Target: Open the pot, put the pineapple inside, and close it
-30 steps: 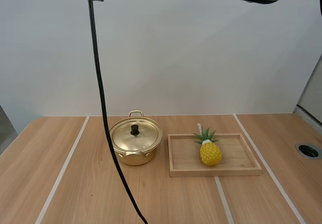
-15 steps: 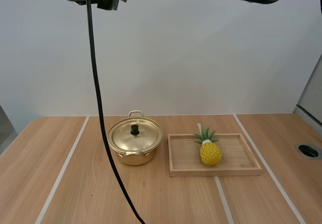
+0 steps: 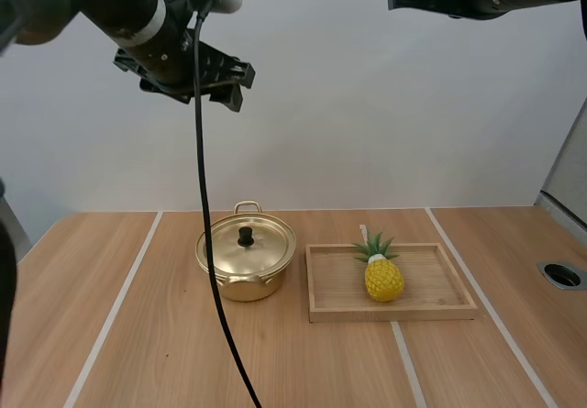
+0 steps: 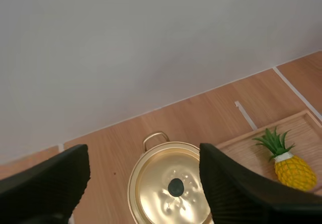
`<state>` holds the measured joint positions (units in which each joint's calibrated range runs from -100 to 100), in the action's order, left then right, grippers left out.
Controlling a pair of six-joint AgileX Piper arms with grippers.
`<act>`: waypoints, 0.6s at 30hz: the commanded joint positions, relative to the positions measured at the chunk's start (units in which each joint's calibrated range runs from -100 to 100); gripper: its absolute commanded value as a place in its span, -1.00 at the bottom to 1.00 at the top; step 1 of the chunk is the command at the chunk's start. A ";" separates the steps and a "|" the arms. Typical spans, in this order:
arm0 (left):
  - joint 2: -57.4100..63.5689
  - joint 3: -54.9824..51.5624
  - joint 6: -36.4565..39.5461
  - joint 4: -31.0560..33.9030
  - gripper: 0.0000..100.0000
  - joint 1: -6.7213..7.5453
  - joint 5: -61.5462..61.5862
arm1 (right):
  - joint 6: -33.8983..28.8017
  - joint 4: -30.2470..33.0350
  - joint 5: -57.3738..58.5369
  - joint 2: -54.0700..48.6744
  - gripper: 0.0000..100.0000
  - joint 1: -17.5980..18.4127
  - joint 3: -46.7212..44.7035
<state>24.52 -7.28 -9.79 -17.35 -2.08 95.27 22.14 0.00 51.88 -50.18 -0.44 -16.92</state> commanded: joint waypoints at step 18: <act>-10.68 -12.90 -3.97 -5.12 1.00 0.34 -3.15 | 0.17 0.00 8.31 -0.38 -1.00 -0.19 -0.03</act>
<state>14.87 -18.98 -13.10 -21.04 -1.99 94.08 22.14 0.00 59.39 -50.18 -0.44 -16.92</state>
